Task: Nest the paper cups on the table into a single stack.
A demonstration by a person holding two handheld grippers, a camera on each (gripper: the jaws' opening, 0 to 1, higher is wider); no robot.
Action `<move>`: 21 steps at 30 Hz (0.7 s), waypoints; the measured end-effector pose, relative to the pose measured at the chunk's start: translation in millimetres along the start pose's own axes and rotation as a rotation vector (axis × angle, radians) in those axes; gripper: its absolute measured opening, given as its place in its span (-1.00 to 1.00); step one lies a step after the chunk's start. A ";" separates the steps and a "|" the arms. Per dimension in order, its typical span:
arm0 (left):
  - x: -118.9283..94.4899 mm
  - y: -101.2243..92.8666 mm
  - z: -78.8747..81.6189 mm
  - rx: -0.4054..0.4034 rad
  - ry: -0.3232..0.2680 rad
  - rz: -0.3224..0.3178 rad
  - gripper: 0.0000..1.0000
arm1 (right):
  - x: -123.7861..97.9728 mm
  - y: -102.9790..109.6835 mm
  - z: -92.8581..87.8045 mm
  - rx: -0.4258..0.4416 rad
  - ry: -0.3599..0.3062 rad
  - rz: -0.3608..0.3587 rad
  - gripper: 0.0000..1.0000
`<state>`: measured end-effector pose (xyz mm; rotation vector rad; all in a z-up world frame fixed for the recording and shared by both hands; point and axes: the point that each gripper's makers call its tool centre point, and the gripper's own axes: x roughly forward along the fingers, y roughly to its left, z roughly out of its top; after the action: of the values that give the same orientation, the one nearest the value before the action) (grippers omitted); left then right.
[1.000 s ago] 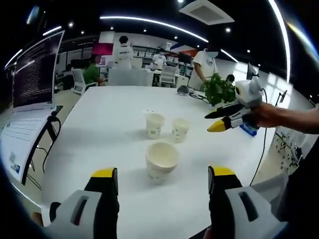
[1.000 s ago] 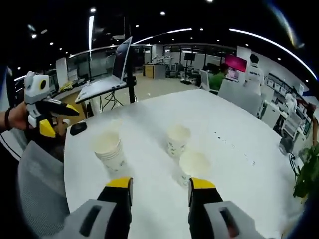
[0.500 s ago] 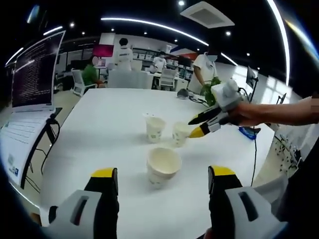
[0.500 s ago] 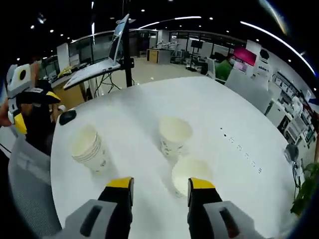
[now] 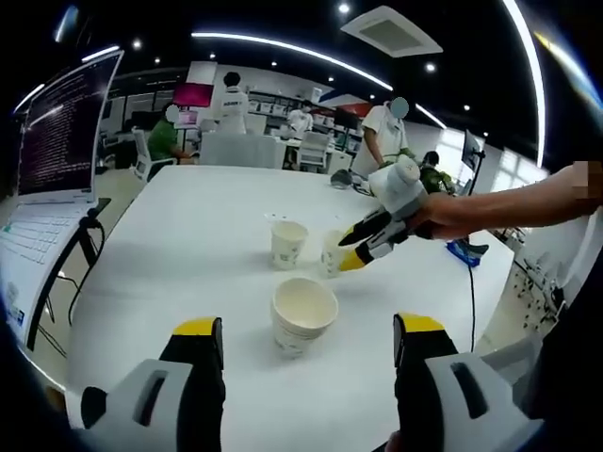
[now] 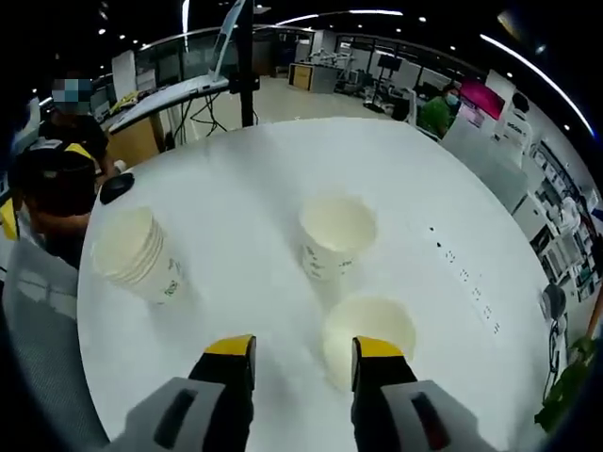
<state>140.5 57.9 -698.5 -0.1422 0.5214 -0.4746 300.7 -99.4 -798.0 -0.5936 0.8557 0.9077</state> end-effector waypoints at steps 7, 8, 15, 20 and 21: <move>2.2 2.9 -0.2 -0.001 0.007 -0.013 0.42 | 13.0 -8.5 -0.9 0.032 0.015 -0.011 -0.43; 2.5 2.1 -0.1 0.000 0.008 -0.015 0.42 | 15.7 -9.7 -2.6 0.036 0.024 -0.007 -0.50; 4.0 9.9 -0.3 -0.009 0.011 -0.015 0.42 | 26.9 -10.3 -11.2 0.012 0.088 0.000 -0.75; 4.4 16.7 -0.9 -0.018 0.008 -0.010 0.42 | 30.3 -17.0 -13.9 0.000 0.106 -0.009 -0.99; 4.5 17.2 -1.3 -0.018 0.010 -0.009 0.42 | 31.6 -18.4 -13.6 0.001 0.105 -0.007 -0.99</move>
<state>150.1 71.0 -705.9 -0.1597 0.5348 -0.4793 322.1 -105.3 -830.1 -0.6476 0.9475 0.8756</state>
